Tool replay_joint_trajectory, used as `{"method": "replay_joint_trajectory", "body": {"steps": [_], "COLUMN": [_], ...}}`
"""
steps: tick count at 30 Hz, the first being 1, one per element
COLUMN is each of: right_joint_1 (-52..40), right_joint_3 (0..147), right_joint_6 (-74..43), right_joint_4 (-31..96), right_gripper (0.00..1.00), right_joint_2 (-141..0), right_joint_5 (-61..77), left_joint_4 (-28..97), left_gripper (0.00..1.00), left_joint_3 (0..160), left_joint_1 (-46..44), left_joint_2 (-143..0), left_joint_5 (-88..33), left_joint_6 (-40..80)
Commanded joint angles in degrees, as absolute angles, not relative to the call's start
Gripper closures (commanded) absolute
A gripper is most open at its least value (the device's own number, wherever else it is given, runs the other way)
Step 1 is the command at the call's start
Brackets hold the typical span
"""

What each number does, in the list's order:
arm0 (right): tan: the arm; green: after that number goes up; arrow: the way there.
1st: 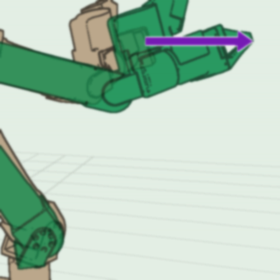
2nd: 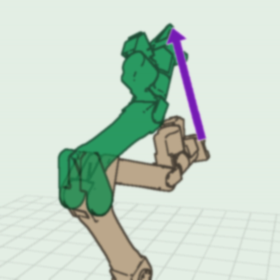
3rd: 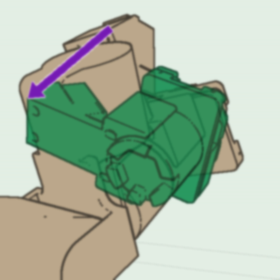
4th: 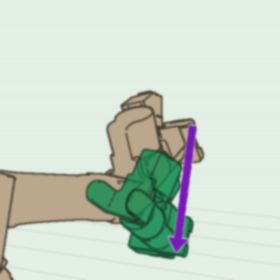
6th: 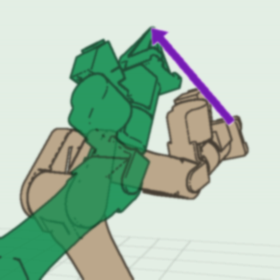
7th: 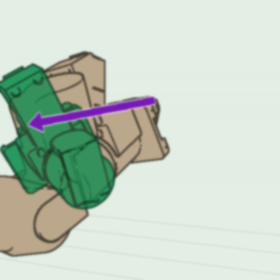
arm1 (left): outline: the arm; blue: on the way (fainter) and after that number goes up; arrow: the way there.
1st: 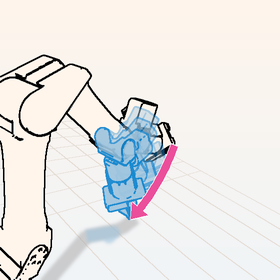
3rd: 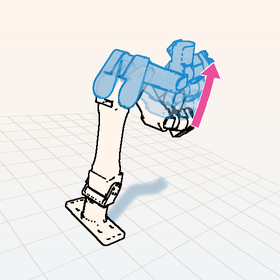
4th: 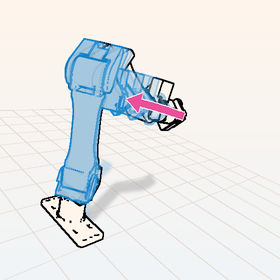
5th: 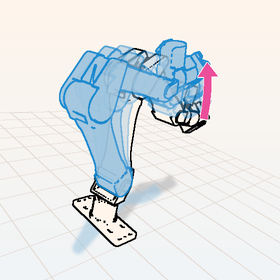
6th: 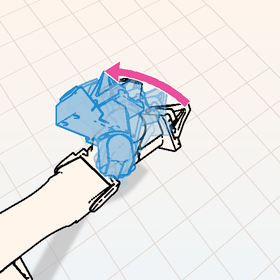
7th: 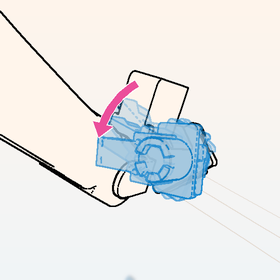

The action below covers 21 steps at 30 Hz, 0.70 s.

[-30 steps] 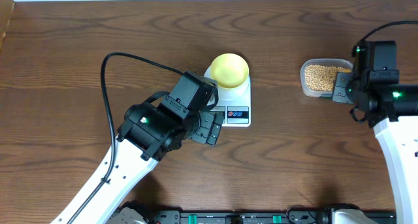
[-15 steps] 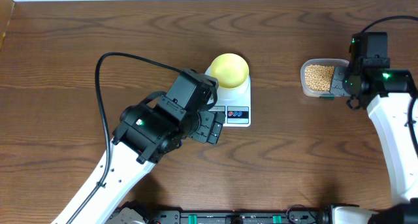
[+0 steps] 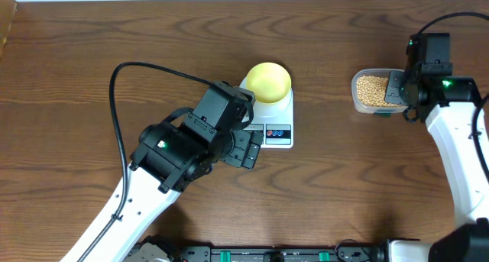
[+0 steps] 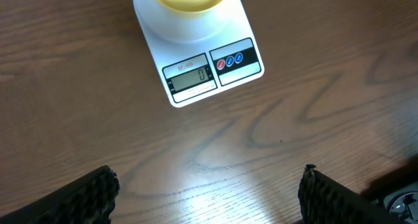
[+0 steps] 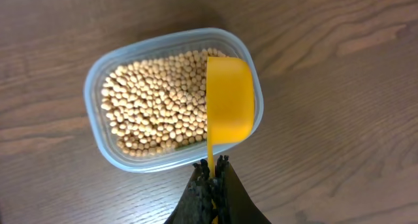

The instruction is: Scoop item into bowl and weigh 50g on scale

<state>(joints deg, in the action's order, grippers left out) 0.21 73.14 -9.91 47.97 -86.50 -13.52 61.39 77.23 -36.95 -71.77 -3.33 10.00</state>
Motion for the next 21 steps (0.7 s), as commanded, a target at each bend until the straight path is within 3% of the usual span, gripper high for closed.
{"method": "replay_joint_trajectory", "body": {"steps": [1,21], "right_joint_1": [0.43,0.27], "right_joint_3": [74.24,74.24], "right_joint_6": [-9.15,-9.34], "right_joint_4": [47.99,46.0], "right_gripper": [0.99,0.99], "right_joint_2": [-88.29,-92.23], "right_joint_5": [-14.7,-14.66], "left_joint_4": [61.45,61.67], "left_gripper": [0.09,0.09], "left_joint_3": [79.09,79.09], "left_joint_1": [-36.71,-36.71], "left_joint_2": [-71.05,-71.05], "left_joint_5": [-3.84,-3.84], "left_joint_6": [8.82,8.8]}}
